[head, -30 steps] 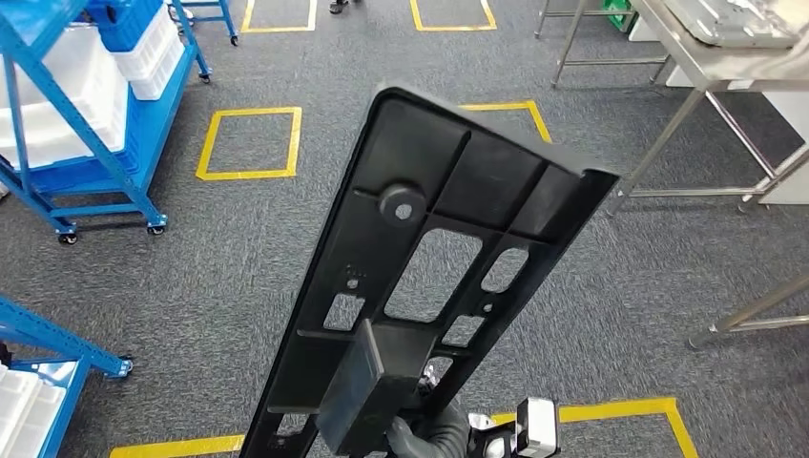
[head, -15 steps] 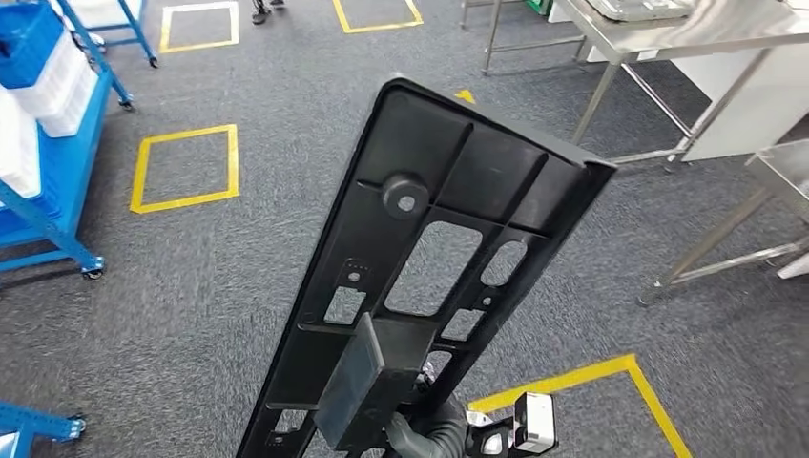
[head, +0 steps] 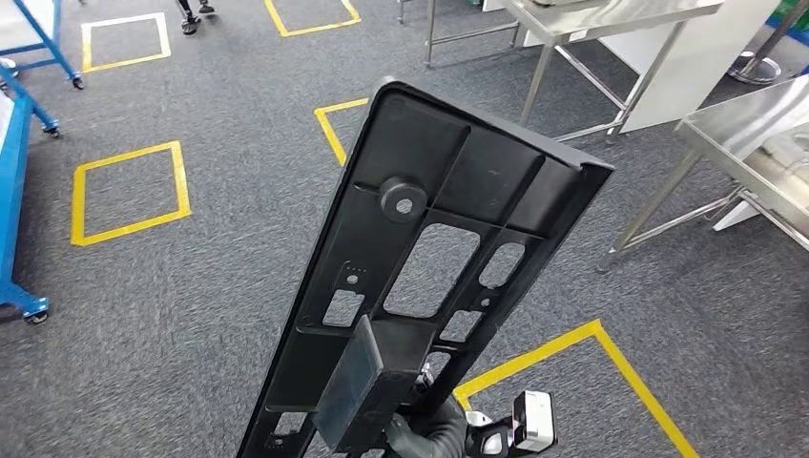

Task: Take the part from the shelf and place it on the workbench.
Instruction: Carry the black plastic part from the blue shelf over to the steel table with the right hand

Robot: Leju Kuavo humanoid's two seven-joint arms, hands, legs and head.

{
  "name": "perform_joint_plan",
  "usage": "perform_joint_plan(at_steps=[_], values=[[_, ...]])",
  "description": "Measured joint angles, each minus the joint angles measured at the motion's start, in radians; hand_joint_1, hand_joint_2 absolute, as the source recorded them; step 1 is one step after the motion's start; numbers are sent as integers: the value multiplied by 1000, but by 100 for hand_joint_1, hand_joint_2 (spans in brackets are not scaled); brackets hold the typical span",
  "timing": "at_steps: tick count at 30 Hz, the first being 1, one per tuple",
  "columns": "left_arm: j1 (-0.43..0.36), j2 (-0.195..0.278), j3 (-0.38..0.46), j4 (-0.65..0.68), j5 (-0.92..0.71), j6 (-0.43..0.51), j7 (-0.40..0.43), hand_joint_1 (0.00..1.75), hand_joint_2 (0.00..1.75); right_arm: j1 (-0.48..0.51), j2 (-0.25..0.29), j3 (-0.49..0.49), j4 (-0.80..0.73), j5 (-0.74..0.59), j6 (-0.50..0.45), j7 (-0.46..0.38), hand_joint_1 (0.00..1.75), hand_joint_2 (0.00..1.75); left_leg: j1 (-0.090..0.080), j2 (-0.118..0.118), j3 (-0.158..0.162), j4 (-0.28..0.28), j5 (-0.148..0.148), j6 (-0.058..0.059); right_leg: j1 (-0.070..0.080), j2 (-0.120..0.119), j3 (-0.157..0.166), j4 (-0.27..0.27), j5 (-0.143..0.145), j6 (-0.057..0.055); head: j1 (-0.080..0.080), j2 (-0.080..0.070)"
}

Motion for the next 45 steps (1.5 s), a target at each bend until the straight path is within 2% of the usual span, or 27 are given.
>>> perform_joint_plan(at_steps=[2,4,6,8,9,10,11,13,15,17,18,20,22,24,25,26,28,30,33,34,35,37,39,40,42,44,45], values=[[1,0,0,0,0,1,1,0,175,0,1,0,0,0,0,1,175,175,1,11,4,-3,-2,-11,-2,19,1,-8,6,-6,0,0],[-1,1,1,0,1,2,3,0,175,-1,2,0,0,-1,1,1,175,175,3,-20,-4,27,-24,-22,-12,41,9,-23,16,-12,0,0],[-6,1,4,0,3,3,4,0,175,-4,4,1,2,-2,2,1,175,175,7,-71,-52,137,-81,-32,-16,60,14,-30,21,-16,0,0],[-11,1,7,0,4,4,3,0,175,-4,5,2,6,-2,2,1,175,175,9,-88,-115,264,-130,-40,-17,83,14,-29,20,-18,0,0],[-13,2,8,0,4,4,3,0,175,-4,5,2,8,-2,3,1,175,175,10,-90,-129,288,-128,-43,-18,97,15,-27,20,-18,0,0],[-14,2,8,0,4,4,3,0,175,-4,5,2,9,-2,3,1,175,175,10,-93,-125,270,-104,-45,-19,113,17,-25,19,-17,0,0],[-14,2,8,0,4,4,3,0,175,-4,5,2,11,-2,3,2,175,175,12,-100,-102,213,-65,-46,-21,130,18,-21,17,-14,0,0],[-13,3,9,0,4,3,4,0,175,-4,5,2,11,-2,3,2,175,175,17,-140,-43,74,-1,-45,-22,160,15,-9,10,-5,0,0],[-14,3,9,0,3,2,4,0,175,-3,5,2,11,-2,3,2,175,175,18,-169,-16,9,13,-35,-23,183,6,0,7,6,0,0],[-15,2,9,0,3,0,4,0,175,-1,5,1,11,-3,4,2,175,175,16,-157,-14,5,12,-19,-25,203,-2,1,9,19,0,0],[-14,2,9,0,3,-1,5,0,175,-1,5,1,11,-4,4,2,175,175,16,-145,-13,1,14,-11,-25,195,-6,7,6,24,0,0],[-11,1,9,0,3,-2,6,0,175,-2,4,1,11,-5,5,1,175,175,17,-117,-10,-6,17,3,-24,142,-34,66,-30,32,0,0],[-9,0,9,0,3,-3,7,0,175,-3,4,1,11,-5,6,1,175,175,13,-89,-11,-6,15,11,-24,83,-100,196,-94,37,0,0],[-7,0,9,0,3,-4,8,0,175,-2,4,1,12,-5,7,1,175,175,11,-60,-11,-6,12,11,-26,66,-149,287,-119,40,0,0],[-6,0,9,0,3,-5,9,0,175,-2,4,0,13,-5,8,1,175,175,11,-47,-9,-6,10,10,-27,62,-144,277,-103,40,0,0],[-5,0,9,0,3,-5,10,0,175,-2,4,0,13,-5,10,1,175,175,11,-35,-6,-6,8,9,-26,56,-118,226,-72,37,0,0],[-3,0,9,0,3,-5,11,0,175,-2,4,-1,13,-5,12,1,175,175,8,-16,1,-5,2,3,-20,22,-41,81,-13,27,0,0],[-1,0,10,0,4,-4,11,0,175,-3,4,-2,13,-6,12,0,175,175,5,-2,7,-5,-4,-7,-11,0,-3,4,6,17,0,0],[1,0,10,0,4,-3,13,0,175,1,4,-5,13,-7,11,-1,175,175,5,11,15,-5,-12,-23,-12,26,-1,-7,7,6,0,0],[0,1,10,0,4,-3,13,0,175,2,4,-5,12,-7,11,-1,175,175,6,-6,12,8,-23,-28,-16,37,2,-11,9,2,0,0],[-1,1,11,0,5,-2,13,0,175,2,5,-6,12,-8,11,-2,175,175,7,-30,-1,41,-44,-33,-20,46,6,-16,12,-3,0,0],[-6,1,13,0,7,-1,12,0,175,2,5,-6,12,-7,11,-2,175,175,10,-80,-59,165,-106,-39,-23,66,9,-17,14,-8,-1,0],[-10,1,14,0,10,-1,10,0,175,3,5,-6,13,-7,11,-2,175,175,10,-90,-120,280,-141,-42,-22,91,11,-16,14,-10,-1,0],[-12,2,15,0,10,-1,10,0,175,4,4,-7,13,-7,11,-2,175,175,10,-91,-131,294,-132,-43,-23,105,12,-15,13,-9,-1,0],[-12,2,15,0,10,-1,11,0,175,4,4,-7,13,-7,10,-2,175,175,12,-100,-95,200,-58,-42,-24,136,18,-13,10,-6,-1,0],[-12,3,15,0,10,-2,14,0,175,4,5,-7,13,-7,11,-2,175,175,17,-141,-36,62,2,-38,-24,163,18,-7,6,1,-1,0],[-12,4,15,0,10,-2,15,0,175,4,5,-7,13,-7,11,-2,175,175,18,-159,-20,23,12,-34,-24,174,14,-4,6,6,-1,0]])
